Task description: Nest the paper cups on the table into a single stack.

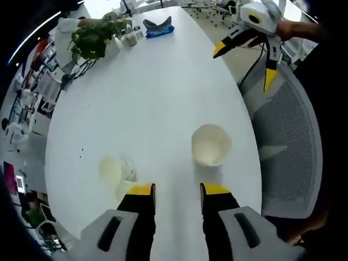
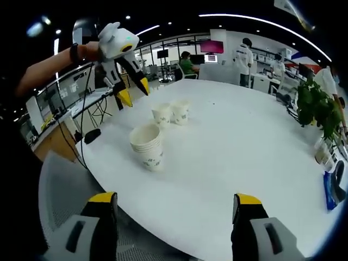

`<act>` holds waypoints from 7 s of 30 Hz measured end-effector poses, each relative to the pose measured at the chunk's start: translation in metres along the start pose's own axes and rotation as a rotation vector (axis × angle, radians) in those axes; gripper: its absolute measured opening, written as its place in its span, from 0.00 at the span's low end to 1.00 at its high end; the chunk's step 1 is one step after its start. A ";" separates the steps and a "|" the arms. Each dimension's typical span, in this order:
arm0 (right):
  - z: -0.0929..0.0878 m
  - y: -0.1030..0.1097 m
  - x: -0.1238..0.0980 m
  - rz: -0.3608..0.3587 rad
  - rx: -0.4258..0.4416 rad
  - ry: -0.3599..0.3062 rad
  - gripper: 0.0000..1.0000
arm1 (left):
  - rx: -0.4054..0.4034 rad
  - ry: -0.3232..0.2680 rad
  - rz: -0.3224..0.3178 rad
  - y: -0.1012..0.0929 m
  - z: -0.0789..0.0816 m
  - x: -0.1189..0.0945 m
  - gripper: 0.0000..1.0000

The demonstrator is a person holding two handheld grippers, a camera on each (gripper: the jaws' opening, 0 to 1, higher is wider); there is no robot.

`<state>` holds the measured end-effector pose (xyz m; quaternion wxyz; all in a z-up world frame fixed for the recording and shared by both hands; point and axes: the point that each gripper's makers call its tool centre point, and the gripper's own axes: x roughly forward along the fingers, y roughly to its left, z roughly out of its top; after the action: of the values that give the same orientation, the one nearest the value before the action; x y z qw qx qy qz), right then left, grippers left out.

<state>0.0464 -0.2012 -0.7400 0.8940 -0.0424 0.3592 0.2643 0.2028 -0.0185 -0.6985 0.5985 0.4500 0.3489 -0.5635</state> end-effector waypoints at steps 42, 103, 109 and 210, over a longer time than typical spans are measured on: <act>0.010 0.002 0.029 -0.010 0.050 -0.001 0.88 | -0.228 0.042 -0.010 0.049 -0.056 0.098 0.41; 0.008 0.014 0.030 0.034 0.028 -0.004 0.88 | -0.121 0.082 0.024 0.050 -0.058 0.047 0.00; 0.009 0.019 0.032 0.045 0.022 -0.007 0.88 | -0.043 0.055 0.026 0.040 -0.024 0.022 0.00; -0.003 0.029 0.038 0.075 0.023 0.022 0.88 | 0.294 0.084 -0.243 -0.100 0.045 0.045 0.08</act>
<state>0.0532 -0.1606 -0.7642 0.8799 -0.0216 0.3734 0.2931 0.1055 -0.0726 -0.7391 0.4387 0.5103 0.3394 -0.6572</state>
